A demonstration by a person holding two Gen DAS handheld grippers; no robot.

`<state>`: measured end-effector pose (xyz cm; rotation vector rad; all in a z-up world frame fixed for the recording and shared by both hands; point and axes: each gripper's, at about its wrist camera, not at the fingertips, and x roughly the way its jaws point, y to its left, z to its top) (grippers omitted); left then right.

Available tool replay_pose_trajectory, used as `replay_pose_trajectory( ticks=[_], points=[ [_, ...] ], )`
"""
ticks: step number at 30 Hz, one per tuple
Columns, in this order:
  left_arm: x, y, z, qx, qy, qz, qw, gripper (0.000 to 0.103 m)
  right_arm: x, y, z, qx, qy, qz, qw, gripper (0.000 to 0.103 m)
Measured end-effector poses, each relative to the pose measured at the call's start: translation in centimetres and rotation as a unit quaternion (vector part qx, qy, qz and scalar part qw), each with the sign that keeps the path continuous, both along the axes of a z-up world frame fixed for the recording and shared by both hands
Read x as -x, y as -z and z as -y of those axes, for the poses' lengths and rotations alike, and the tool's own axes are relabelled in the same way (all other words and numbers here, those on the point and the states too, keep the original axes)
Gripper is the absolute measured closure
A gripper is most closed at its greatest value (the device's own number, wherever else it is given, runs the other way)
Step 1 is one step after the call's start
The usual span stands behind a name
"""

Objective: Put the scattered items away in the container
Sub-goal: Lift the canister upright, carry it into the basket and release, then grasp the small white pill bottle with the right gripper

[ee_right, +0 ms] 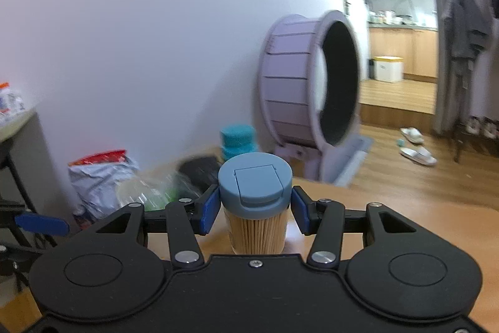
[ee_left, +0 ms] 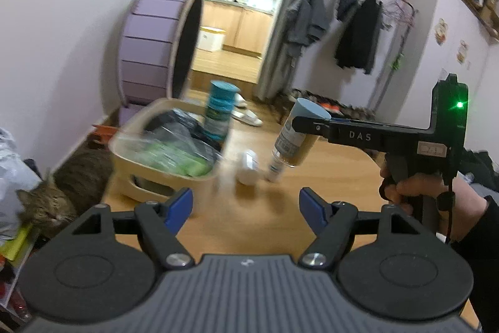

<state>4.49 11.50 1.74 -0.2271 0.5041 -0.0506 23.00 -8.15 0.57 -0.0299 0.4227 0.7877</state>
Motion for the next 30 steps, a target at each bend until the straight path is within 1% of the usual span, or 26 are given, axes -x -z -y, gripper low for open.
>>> replay_pose_trajectory(
  ticks=[4, 8, 11, 14, 16, 17, 18, 26, 30],
  points=[
    [0.0, -1.1, -1.7, -0.011, -0.021, 0.010, 0.9997, 0.029, -1.1, -1.0, -3.2, -0.007, -0.031, 0.003, 0.999, 0.055],
    [-0.1, -1.2, -2.7, -0.005, -0.028, 0.014, 0.9995, 0.029, -2.3, -1.1, -6.0, -0.011, -0.054, -0.001, 0.998, 0.055],
    [-0.2, -0.9, -2.9, -0.004, -0.029, 0.012, 0.9995, 0.029, -3.2, -0.3, -7.7, -0.002, -0.061, -0.005, 0.998, 0.055],
    [-0.5, -0.5, -3.0, 0.000, -0.029, 0.006, 0.9996, 0.029, -3.9, 0.7, -8.8, 0.002, -0.063, -0.017, 0.998, 0.054],
    [-0.6, -0.2, -3.2, 0.002, -0.030, 0.003, 0.9995, 0.029, -3.9, 1.2, -9.3, 0.012, -0.059, -0.013, 0.998, 0.053],
    [-0.6, -0.2, -3.3, 0.004, -0.030, 0.002, 0.9995, 0.029, -3.8, 1.4, -9.5, 0.016, -0.056, -0.009, 0.998, 0.047],
    [-0.6, -0.1, -3.3, 0.005, -0.030, 0.001, 0.9995, 0.029, -3.6, 1.4, -9.4, 0.016, -0.054, -0.006, 0.998, 0.045],
    [-0.8, -0.3, -2.6, 0.007, -0.022, 0.005, 0.9997, 0.029, -2.5, 0.4, -8.2, 0.016, -0.050, 0.010, 0.999, 0.044],
    [-0.8, -0.2, -2.0, 0.008, -0.016, 0.005, 0.9998, 0.029, -2.2, 0.2, -6.3, 0.019, -0.035, 0.012, 0.999, 0.043]
  ],
)
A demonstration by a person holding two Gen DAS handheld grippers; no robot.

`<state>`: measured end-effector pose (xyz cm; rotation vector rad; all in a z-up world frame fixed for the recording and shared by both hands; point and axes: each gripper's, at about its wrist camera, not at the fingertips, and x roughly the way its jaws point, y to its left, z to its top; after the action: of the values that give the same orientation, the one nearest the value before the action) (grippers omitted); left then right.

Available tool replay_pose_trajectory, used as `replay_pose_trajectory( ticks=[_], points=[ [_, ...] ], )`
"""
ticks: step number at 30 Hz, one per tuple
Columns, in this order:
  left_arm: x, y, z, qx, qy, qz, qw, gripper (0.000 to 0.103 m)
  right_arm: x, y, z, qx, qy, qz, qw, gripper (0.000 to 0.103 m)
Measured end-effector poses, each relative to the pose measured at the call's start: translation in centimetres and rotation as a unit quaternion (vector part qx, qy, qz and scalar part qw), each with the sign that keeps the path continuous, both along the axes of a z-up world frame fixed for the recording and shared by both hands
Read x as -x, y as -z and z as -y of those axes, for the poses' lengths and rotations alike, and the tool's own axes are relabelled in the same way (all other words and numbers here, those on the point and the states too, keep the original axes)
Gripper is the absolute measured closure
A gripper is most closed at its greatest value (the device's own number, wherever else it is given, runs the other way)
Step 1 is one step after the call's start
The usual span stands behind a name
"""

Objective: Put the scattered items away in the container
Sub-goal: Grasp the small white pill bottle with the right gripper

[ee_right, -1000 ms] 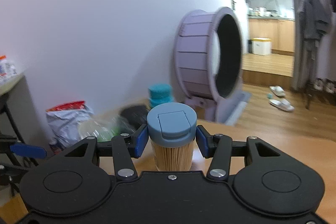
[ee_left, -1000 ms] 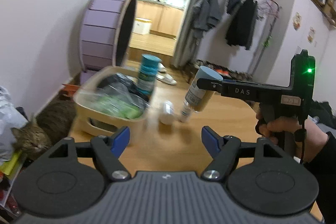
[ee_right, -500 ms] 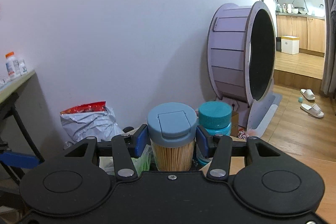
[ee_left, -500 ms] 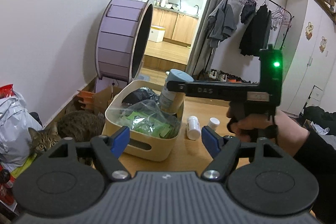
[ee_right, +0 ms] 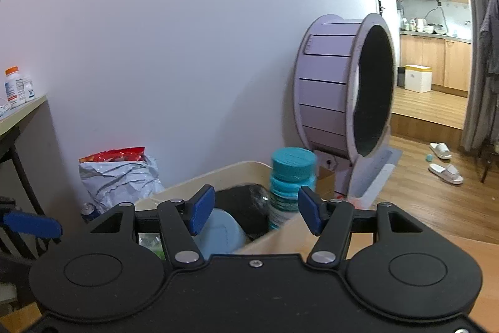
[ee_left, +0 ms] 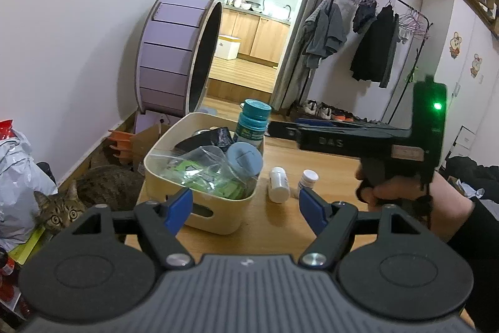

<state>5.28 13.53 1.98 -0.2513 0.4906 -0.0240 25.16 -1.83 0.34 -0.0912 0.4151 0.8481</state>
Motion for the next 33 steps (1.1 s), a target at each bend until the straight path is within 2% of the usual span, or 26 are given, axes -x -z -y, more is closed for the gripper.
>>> replay_pose_trajectory(
  ticks=[2, 12, 20, 31, 33],
  points=[
    [0.0, 0.1, 0.3, 0.003, 0.002, -0.001, 1.0000, 0.029, 0.1, 0.1, 1.2, 0.005, 0.011, 0.001, 1.000, 0.040],
    [-0.7, 1.1, 2.5, 0.010, 0.026, -0.008, 0.9996, 0.029, -0.7, 2.9, 6.1, 0.051, 0.067, -0.021, 0.996, 0.038],
    [-1.3, 1.6, 3.3, 0.005, 0.037, -0.017, 0.9991, 0.029, -1.8, 5.2, 5.5, 0.076, 0.067, -0.026, 0.995, 0.037],
    [-1.5, 1.8, 3.1, 0.001, 0.033, -0.024, 0.9992, 0.029, -2.7, 6.4, 3.5, 0.094, 0.046, -0.028, 0.994, 0.039],
    [-1.6, 1.9, 3.2, 0.001, 0.033, -0.025, 0.9991, 0.029, -2.8, 6.6, 3.4, 0.095, 0.043, -0.032, 0.994, 0.048]
  ],
)
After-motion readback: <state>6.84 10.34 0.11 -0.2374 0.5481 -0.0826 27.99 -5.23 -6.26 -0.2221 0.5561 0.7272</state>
